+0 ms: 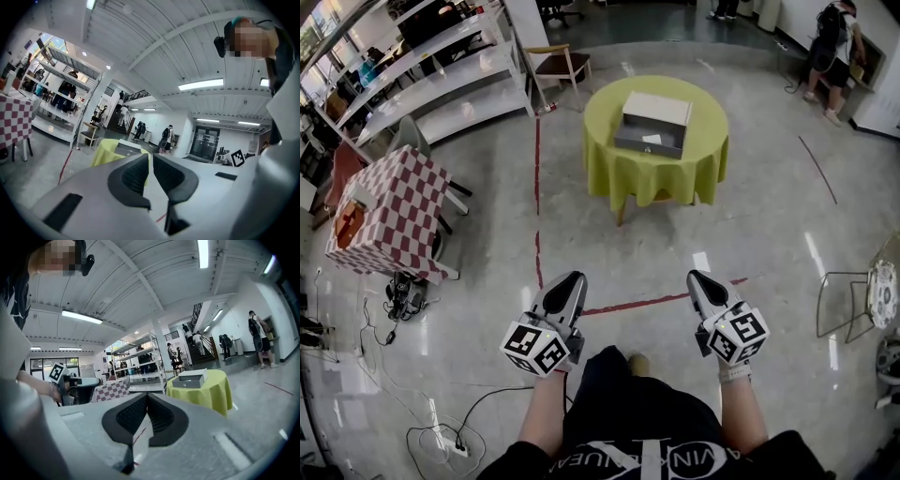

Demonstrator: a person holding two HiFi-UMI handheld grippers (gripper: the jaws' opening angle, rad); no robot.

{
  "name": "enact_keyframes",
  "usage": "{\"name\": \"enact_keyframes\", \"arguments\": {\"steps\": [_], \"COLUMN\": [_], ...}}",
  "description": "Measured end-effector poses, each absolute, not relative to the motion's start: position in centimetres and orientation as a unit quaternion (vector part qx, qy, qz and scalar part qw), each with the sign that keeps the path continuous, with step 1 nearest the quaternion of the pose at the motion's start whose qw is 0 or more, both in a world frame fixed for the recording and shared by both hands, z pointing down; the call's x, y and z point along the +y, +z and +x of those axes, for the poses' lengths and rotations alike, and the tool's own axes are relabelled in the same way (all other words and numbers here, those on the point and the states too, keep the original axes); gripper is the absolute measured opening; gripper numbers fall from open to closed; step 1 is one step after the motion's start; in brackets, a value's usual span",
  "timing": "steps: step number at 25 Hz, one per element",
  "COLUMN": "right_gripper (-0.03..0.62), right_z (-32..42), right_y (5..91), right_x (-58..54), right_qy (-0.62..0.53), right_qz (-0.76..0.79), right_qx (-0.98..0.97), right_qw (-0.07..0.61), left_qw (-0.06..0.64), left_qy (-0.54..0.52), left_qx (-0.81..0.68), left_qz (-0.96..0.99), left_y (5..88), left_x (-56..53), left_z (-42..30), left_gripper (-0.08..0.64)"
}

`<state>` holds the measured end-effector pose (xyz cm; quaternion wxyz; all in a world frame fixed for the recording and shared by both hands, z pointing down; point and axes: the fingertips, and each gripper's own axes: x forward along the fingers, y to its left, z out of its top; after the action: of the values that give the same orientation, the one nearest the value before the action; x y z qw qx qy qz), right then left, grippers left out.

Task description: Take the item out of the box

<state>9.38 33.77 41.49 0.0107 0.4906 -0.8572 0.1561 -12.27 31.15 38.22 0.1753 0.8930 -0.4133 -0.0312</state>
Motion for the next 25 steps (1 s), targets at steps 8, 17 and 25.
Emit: {"name": "enact_keyframes", "arguments": {"steps": [8, 17, 25], "right_gripper": [0.006, 0.006, 0.006], "right_z": [8.4, 9.5, 8.9], "right_y": [44.0, 41.3, 40.6], "right_x": [30.7, 23.6, 16.8], "right_qy": [0.18, 0.156, 0.15], "right_qz": [0.485, 0.493, 0.491], "right_qx": [-0.855, -0.856, -0.858], "right_qw": [0.03, 0.004, 0.0], "left_qw": [0.204, 0.205, 0.218], "left_qy": [-0.02, -0.04, -0.043], "left_qx": [-0.433, -0.398, -0.37], "left_qz": [0.878, 0.893, 0.902], "left_y": [41.3, 40.3, 40.5], "left_x": [28.5, 20.6, 13.6], "left_z": [-14.1, -11.6, -10.9], "left_gripper": [0.034, 0.034, 0.033]}}
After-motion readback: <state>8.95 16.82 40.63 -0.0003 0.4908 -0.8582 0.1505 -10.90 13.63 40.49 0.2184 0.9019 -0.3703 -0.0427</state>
